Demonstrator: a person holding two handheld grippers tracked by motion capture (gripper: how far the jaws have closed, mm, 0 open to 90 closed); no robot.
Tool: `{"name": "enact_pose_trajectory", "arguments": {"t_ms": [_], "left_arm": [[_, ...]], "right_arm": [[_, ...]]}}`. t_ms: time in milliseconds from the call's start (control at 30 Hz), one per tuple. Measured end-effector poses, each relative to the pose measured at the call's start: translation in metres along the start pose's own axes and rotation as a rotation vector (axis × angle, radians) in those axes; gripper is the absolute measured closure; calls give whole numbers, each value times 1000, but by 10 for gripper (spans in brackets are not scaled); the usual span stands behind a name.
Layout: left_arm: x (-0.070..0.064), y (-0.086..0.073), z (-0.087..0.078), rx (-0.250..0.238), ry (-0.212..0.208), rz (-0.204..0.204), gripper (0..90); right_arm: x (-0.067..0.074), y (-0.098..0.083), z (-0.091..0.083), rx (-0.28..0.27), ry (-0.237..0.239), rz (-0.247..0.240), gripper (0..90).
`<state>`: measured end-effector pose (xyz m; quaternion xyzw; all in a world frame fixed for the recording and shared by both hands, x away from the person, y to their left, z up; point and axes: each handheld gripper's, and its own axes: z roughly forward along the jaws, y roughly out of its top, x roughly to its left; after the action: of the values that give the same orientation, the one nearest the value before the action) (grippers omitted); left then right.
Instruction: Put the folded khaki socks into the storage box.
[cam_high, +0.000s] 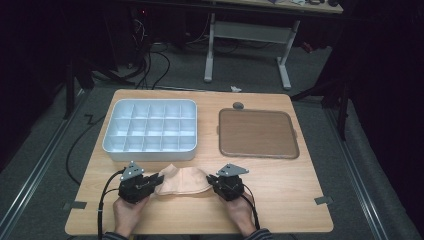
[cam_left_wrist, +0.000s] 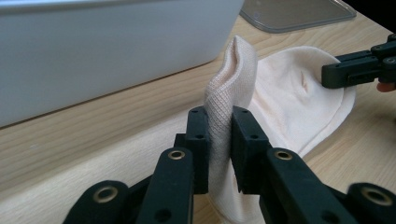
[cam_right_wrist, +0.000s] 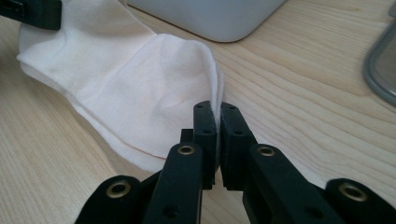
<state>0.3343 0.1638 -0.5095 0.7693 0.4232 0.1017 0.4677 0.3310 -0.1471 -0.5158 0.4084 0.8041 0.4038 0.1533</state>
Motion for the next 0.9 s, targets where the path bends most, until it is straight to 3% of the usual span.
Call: {"name": "enact_pose_trajectory", "arguments": {"t_ms": [300, 900], "left_arm": [[-13, 9, 14, 11, -18, 38, 784], [-28, 17, 42, 21, -37, 51, 779]], "right_arm": [[-11, -6, -10, 5, -28, 19, 868], [-32, -20, -26, 5, -82, 60, 868]]}}
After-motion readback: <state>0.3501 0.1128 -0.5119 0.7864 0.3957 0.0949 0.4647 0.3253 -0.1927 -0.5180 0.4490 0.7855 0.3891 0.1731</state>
